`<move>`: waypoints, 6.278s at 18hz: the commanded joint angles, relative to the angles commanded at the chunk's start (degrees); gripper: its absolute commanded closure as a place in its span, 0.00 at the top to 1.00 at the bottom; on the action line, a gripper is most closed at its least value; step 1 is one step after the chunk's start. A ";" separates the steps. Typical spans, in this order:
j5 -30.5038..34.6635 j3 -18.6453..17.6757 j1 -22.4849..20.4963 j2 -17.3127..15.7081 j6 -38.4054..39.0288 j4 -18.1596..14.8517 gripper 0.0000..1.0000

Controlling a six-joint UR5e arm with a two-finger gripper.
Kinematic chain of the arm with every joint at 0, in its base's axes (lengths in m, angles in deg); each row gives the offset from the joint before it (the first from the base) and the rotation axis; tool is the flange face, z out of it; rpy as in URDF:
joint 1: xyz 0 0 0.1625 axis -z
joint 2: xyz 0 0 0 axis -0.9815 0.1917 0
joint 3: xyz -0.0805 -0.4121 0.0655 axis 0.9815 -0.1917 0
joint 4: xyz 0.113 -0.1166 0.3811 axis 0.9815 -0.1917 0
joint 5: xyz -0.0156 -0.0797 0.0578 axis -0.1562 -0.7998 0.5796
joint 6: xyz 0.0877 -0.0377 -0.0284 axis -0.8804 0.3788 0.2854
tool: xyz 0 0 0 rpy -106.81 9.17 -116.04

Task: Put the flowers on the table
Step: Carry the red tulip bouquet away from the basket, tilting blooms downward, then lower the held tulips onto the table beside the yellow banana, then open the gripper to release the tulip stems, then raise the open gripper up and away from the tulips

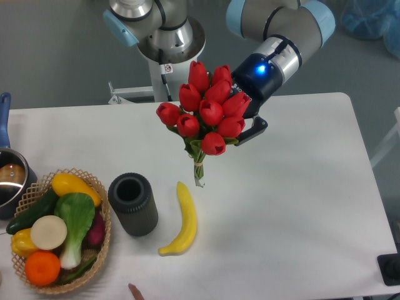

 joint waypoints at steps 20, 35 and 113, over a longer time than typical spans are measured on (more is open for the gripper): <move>13.09 0.53 2.37 -1.40 -0.88 -0.09 0.56; 46.39 0.53 4.92 -5.36 -1.49 -0.18 0.56; 59.60 1.05 -3.51 7.38 -35.13 -1.32 1.00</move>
